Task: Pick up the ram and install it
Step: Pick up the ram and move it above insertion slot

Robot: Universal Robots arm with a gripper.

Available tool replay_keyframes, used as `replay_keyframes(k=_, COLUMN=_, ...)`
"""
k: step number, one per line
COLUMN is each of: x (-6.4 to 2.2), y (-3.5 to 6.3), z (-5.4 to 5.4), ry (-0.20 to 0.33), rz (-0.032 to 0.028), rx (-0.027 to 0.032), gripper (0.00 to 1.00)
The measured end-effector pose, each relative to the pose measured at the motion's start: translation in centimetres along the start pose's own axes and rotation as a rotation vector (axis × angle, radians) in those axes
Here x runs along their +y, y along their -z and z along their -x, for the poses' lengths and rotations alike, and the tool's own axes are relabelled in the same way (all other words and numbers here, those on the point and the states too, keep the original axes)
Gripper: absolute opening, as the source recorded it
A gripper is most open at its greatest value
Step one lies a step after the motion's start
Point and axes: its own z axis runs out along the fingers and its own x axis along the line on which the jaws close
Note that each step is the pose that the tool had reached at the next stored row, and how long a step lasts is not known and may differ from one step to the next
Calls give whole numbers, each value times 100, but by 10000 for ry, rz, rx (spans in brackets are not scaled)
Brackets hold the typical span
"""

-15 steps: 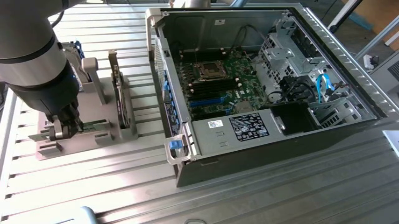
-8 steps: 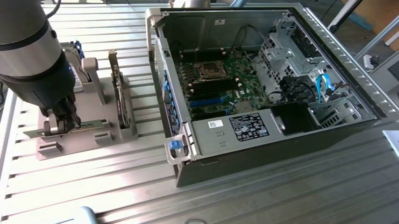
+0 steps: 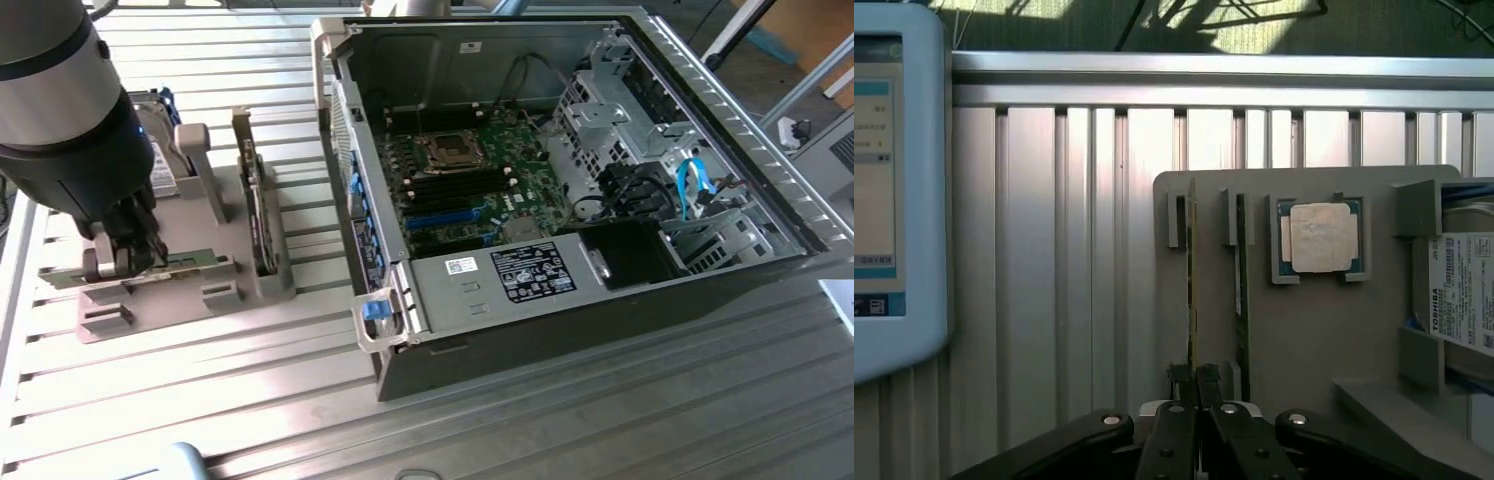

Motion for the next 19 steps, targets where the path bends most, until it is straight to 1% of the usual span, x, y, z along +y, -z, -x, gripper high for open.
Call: replay_keyframes(k=19, x=5, y=369, z=8, ry=0, rz=-1, rx=0, gripper=12)
